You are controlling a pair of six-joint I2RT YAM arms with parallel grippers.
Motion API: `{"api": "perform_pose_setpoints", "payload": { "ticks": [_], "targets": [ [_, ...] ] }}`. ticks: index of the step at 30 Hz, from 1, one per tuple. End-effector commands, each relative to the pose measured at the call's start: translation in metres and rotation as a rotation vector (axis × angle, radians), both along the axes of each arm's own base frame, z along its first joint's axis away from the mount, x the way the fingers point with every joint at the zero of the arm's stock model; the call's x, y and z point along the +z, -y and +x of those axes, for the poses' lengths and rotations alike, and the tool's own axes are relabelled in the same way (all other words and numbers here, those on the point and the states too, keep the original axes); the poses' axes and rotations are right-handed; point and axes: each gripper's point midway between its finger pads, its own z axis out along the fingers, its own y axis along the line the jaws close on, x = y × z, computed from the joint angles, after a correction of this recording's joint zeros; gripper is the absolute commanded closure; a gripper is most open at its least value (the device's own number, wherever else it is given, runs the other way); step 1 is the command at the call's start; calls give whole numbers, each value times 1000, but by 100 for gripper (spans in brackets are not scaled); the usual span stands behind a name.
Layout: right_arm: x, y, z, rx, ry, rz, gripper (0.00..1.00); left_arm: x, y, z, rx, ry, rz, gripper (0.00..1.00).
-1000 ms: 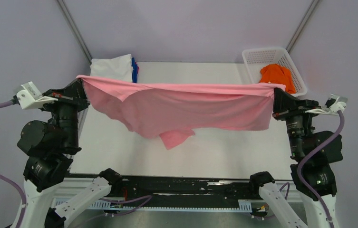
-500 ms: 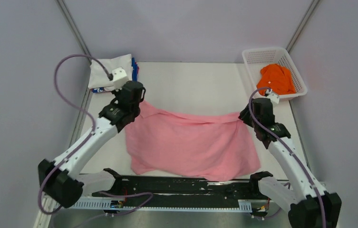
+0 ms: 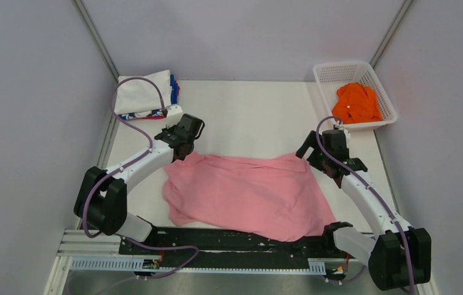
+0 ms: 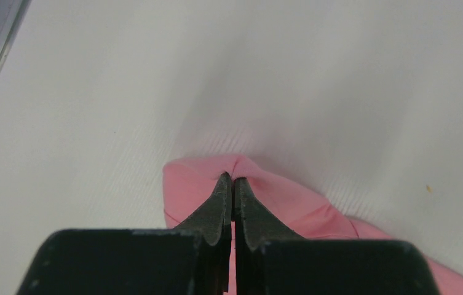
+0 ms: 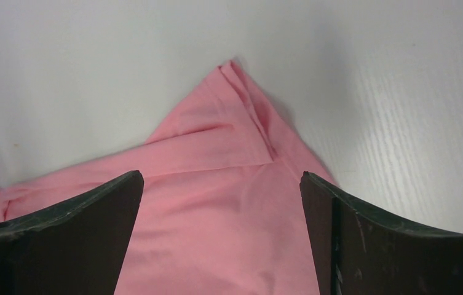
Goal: Fold and stack the t-shirts
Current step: Flatten out the tshirt
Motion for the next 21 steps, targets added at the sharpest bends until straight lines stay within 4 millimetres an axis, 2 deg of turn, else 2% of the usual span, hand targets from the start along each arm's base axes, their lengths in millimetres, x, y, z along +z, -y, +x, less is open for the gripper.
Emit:
{"api": "perform_pose_setpoints", "payload": {
  "ticks": [1, 4, 10, 15, 21],
  "targets": [
    [1, -30, 13, 143, 46, 99, 1, 26, 5, 13, 17, 106, -66, 100],
    [-13, -28, 19, 135, 6, 77, 1, 26, 5, 11, 13, 114, -75, 100],
    [-34, -37, 31, 159, -61, 100, 3, 26, 7, 9, -5, 117, -88, 100],
    [-51, -41, 32, 163, -116, 110, 6, 25, 6, 9, -3, 116, -84, 100],
    [-46, -56, 36, 244, -76, 164, 9, 26, 7, 9, -6, 118, -88, 100]
  ]
}}
